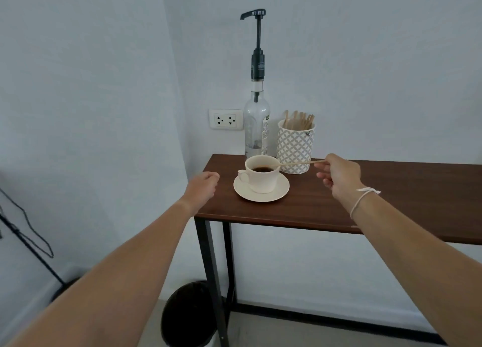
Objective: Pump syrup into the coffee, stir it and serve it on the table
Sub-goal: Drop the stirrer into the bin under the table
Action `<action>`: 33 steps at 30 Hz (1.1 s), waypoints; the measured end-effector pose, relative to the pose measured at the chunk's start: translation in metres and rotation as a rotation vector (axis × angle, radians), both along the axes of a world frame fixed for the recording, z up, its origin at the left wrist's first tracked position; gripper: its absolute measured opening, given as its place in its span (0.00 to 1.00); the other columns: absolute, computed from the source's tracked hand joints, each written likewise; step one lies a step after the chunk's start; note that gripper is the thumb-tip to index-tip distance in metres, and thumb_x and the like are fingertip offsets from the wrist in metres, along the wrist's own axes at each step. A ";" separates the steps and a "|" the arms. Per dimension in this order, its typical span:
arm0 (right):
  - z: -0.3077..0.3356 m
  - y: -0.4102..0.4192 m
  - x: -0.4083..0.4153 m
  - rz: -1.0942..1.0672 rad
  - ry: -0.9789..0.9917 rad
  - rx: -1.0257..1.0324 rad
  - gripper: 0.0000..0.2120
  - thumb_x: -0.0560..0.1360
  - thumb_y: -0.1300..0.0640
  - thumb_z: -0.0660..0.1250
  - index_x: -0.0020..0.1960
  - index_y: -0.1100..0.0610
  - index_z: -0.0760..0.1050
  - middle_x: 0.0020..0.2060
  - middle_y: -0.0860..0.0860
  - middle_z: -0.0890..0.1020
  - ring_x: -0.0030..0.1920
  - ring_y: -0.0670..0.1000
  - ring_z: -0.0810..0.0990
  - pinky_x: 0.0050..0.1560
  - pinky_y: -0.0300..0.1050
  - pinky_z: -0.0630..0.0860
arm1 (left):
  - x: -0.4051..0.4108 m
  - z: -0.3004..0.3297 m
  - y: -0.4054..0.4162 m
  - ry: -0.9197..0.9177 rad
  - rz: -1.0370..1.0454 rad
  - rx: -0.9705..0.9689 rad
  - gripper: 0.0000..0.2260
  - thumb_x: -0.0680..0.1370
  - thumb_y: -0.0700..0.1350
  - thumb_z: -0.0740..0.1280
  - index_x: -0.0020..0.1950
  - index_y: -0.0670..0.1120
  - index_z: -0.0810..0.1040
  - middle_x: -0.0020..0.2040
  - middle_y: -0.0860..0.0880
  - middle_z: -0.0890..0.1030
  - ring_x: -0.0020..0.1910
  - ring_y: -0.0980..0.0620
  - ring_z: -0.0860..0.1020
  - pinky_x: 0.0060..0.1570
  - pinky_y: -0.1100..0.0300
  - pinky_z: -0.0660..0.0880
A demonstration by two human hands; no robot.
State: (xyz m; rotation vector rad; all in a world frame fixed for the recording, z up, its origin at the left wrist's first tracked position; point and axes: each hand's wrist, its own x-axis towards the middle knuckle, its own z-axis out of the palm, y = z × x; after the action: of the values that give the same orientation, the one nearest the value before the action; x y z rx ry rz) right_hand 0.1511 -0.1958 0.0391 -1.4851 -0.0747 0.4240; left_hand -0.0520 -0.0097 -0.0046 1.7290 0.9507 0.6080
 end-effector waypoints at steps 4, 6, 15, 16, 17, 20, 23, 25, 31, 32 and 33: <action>0.000 0.005 -0.014 0.014 0.021 0.043 0.05 0.72 0.60 0.60 0.40 0.59 0.73 0.34 0.51 0.82 0.27 0.47 0.73 0.26 0.37 0.66 | -0.028 0.010 0.011 0.139 0.051 0.247 0.15 0.81 0.47 0.56 0.63 0.46 0.76 0.61 0.46 0.76 0.62 0.48 0.73 0.59 0.60 0.67; 0.001 0.009 -0.023 0.032 0.026 0.049 0.05 0.71 0.60 0.60 0.44 0.59 0.74 0.35 0.51 0.82 0.25 0.47 0.73 0.25 0.36 0.67 | -0.040 0.016 0.019 0.198 0.040 0.328 0.18 0.81 0.45 0.55 0.70 0.44 0.71 0.68 0.46 0.73 0.68 0.48 0.69 0.60 0.63 0.63; 0.014 0.067 -0.084 0.021 -0.003 0.085 0.03 0.73 0.60 0.62 0.44 0.58 0.74 0.35 0.50 0.81 0.25 0.46 0.72 0.24 0.35 0.66 | -0.081 0.026 0.106 0.447 -0.116 0.777 0.22 0.81 0.46 0.56 0.74 0.44 0.63 0.73 0.44 0.68 0.72 0.43 0.65 0.69 0.50 0.63; 0.014 0.077 -0.093 0.013 -0.002 0.086 0.04 0.73 0.60 0.62 0.45 0.58 0.74 0.35 0.50 0.82 0.26 0.46 0.72 0.26 0.36 0.67 | -0.084 0.025 0.120 0.495 -0.143 0.843 0.22 0.81 0.46 0.56 0.75 0.43 0.62 0.74 0.43 0.66 0.72 0.42 0.63 0.70 0.49 0.62; 0.013 0.088 -0.102 0.005 -0.003 0.086 0.03 0.73 0.60 0.62 0.45 0.57 0.74 0.34 0.49 0.82 0.25 0.46 0.72 0.26 0.35 0.67 | -0.089 0.023 0.136 0.564 -0.173 0.922 0.23 0.81 0.46 0.56 0.75 0.44 0.60 0.75 0.43 0.63 0.73 0.41 0.61 0.71 0.49 0.60; 0.007 0.122 -0.131 -0.001 -0.009 0.084 0.03 0.73 0.59 0.61 0.43 0.56 0.73 0.30 0.47 0.82 0.21 0.43 0.72 0.23 0.33 0.66 | -0.099 0.012 0.183 0.783 -0.247 1.196 0.25 0.81 0.49 0.55 0.77 0.46 0.54 0.78 0.42 0.52 0.76 0.41 0.54 0.74 0.50 0.52; 0.001 0.157 -0.157 0.011 -0.015 0.050 0.03 0.75 0.57 0.60 0.43 0.55 0.72 0.36 0.47 0.81 0.20 0.42 0.73 0.20 0.31 0.65 | -0.109 0.003 0.222 0.885 -0.290 1.369 0.27 0.81 0.50 0.54 0.78 0.48 0.49 0.79 0.42 0.46 0.77 0.39 0.49 0.75 0.48 0.50; -0.002 0.176 -0.174 0.013 -0.002 0.019 0.05 0.75 0.57 0.59 0.41 0.54 0.71 0.36 0.47 0.80 0.22 0.42 0.73 0.19 0.31 0.66 | -0.113 -0.002 0.242 0.919 -0.335 1.484 0.28 0.81 0.50 0.54 0.79 0.48 0.47 0.79 0.40 0.44 0.77 0.38 0.48 0.74 0.46 0.49; -0.017 0.220 -0.206 -0.020 -0.005 -0.029 0.04 0.75 0.58 0.60 0.42 0.56 0.72 0.35 0.49 0.81 0.16 0.41 0.71 0.22 0.33 0.65 | -0.110 -0.010 0.291 0.903 -0.347 1.651 0.28 0.81 0.46 0.53 0.78 0.48 0.44 0.78 0.40 0.40 0.77 0.36 0.45 0.73 0.43 0.47; -0.019 0.226 -0.207 -0.028 -0.007 -0.041 0.04 0.74 0.59 0.60 0.42 0.56 0.72 0.34 0.49 0.81 0.17 0.42 0.72 0.23 0.33 0.65 | -0.109 -0.012 0.297 0.899 -0.344 1.667 0.28 0.81 0.45 0.53 0.78 0.48 0.43 0.78 0.40 0.40 0.77 0.36 0.44 0.73 0.43 0.47; -0.020 0.231 -0.209 -0.035 -0.007 -0.053 0.04 0.74 0.59 0.60 0.41 0.56 0.72 0.34 0.49 0.81 0.17 0.42 0.72 0.24 0.34 0.66 | -0.109 -0.013 0.303 0.896 -0.338 1.681 0.28 0.81 0.44 0.53 0.78 0.48 0.43 0.78 0.40 0.39 0.77 0.36 0.44 0.73 0.43 0.47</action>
State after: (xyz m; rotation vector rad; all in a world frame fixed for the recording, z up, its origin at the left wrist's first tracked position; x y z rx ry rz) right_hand -0.0575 0.0352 0.0188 -1.5380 -0.0426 0.3951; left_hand -0.1606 0.2935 -0.0172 3.7768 0.5527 0.3184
